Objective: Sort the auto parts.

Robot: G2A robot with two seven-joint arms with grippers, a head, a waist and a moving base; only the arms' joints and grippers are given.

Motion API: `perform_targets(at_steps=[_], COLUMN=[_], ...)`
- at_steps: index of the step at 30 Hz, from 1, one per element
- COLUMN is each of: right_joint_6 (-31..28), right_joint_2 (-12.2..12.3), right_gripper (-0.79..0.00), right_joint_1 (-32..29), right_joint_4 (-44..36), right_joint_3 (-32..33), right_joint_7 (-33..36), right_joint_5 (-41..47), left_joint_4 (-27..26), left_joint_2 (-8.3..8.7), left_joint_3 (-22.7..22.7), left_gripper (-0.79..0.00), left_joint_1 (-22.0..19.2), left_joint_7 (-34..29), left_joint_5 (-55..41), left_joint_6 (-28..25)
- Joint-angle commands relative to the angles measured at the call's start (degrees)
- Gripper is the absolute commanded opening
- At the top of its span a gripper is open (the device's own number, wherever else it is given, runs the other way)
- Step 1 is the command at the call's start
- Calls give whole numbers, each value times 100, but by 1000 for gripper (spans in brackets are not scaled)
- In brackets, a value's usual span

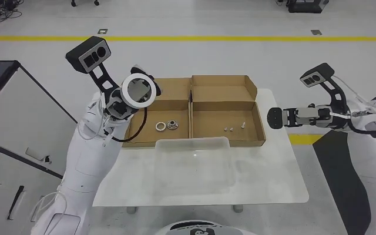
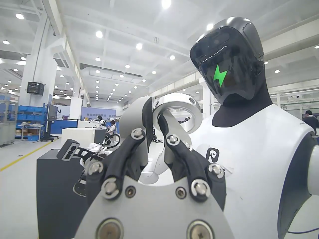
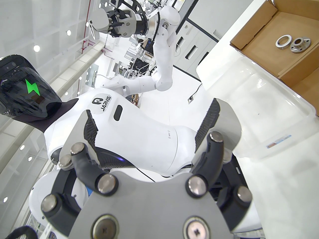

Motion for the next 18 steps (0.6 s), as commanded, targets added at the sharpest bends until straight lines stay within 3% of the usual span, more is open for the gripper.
perform_targets(at_steps=[1,6,12,14,18], right_joint_6=[0,0,0,0,0], right_joint_2=[0,0,0,0,0], right_gripper=[0,0,0,0,0], right_joint_1=[0,0,0,0,0], right_joint_4=[0,0,0,0,0], right_joint_3=[0,0,0,0,0], right_joint_7=[0,0,0,0,0], right_joint_5=[0,0,0,0,0], left_joint_4=[0,-22,-2,76,249], left_joint_2=[0,55,95,110,146], left_joint_3=[0,-283,-551,-669,-890], left_gripper=[-785,-785,-785,-785,-785], left_joint_1=[0,124,466,481,350], left_joint_7=[0,34,372,479,679], left_joint_5=[0,882,1627,1899,2696], left_joint_6=[0,719,1207,1370,2179])
